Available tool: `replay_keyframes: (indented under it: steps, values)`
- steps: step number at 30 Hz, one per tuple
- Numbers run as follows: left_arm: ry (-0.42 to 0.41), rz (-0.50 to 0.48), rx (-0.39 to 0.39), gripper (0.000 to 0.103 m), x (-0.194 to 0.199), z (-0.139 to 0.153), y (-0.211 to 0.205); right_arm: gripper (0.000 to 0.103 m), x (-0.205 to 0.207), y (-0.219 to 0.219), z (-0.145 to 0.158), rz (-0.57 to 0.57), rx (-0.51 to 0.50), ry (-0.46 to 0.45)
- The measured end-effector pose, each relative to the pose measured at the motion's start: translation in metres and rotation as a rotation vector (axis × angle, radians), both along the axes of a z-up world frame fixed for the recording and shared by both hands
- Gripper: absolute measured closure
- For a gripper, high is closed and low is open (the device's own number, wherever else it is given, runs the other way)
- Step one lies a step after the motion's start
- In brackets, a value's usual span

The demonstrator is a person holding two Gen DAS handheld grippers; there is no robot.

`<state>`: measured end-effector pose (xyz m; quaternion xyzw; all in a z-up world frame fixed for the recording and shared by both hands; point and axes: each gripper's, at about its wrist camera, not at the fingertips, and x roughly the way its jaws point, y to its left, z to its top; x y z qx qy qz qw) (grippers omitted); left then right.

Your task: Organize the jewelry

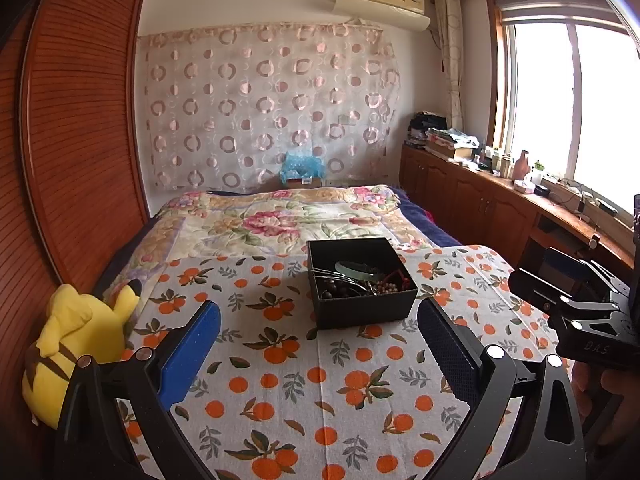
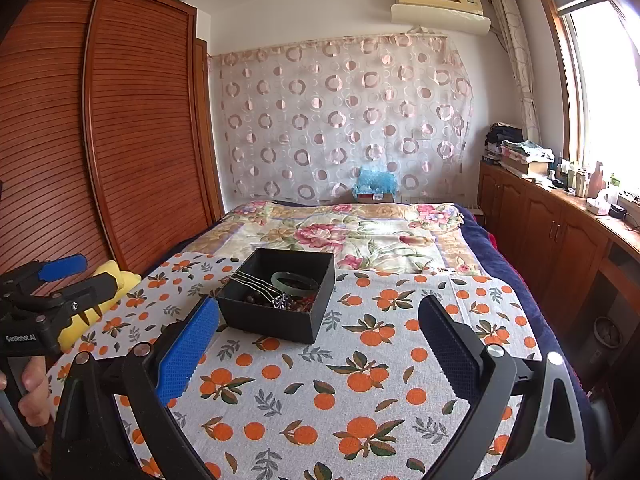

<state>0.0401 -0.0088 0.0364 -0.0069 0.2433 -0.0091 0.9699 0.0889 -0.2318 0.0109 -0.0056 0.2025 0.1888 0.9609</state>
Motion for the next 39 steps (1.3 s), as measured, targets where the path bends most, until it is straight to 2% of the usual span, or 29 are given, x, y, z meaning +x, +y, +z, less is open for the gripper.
replay_keyframes:
  steps: [39]
  values:
    - [0.000,0.000,-0.004,0.008,-0.0064,0.0061,-0.0021,0.003,-0.0027,-0.0011,0.0074,-0.006,0.010,-0.010]
